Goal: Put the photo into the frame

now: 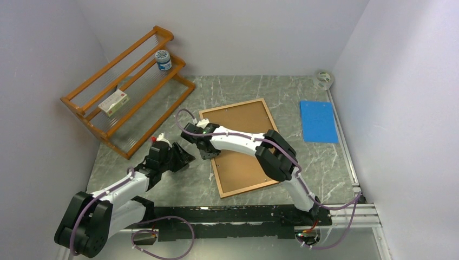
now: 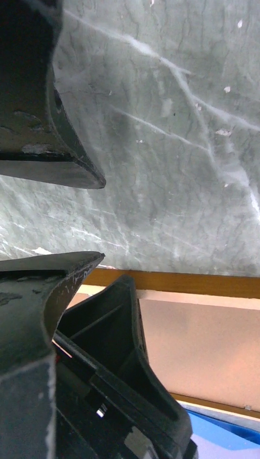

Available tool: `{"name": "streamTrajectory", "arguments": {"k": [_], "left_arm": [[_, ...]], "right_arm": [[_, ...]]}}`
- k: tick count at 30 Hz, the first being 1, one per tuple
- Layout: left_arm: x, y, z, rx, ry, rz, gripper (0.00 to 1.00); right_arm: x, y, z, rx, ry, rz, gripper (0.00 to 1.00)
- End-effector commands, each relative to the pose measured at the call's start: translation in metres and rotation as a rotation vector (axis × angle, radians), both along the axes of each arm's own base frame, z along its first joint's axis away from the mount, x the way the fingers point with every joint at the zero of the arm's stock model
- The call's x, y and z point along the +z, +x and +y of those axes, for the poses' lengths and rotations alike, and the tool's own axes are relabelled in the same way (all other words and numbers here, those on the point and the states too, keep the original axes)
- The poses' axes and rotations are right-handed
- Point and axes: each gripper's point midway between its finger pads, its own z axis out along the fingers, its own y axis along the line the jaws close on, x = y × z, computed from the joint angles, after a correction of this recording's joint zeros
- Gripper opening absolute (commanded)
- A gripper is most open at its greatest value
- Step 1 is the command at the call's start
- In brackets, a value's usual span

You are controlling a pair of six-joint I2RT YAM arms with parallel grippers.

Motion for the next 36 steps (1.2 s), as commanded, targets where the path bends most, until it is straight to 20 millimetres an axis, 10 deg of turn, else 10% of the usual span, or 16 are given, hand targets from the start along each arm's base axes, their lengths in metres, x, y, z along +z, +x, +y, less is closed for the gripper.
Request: {"name": "streamTrajectory", "arguments": {"k": [1,7,12,24,36], "left_arm": [[0.014,0.001,-0.014,-0.053,-0.081,-0.067,0.53],[0.008,-0.006,-0.022,-0.101,-0.115,-0.058,0.71],[0.011,-0.006,-0.031,-0.157,-0.151,-0.083,0.78],[0.042,-0.024,-0.05,-0.319,-0.252,-0.206,0.82],[0.056,-0.031,-0.074,-0.448,-0.39,-0.158,0.79]], "right_arm": [[0.006,-0.001,0.005,0.0,-0.001,0.001,0.28],[0.004,0.0,0.009,-0.006,0.003,0.016,0.29],[0.031,0.008,0.018,-0.019,0.072,-0.037,0.04],[0.136,0.022,0.05,-0.033,0.372,-0.143,0.02],[0.156,0.026,0.072,-0.04,0.503,-0.119,0.03]]}}
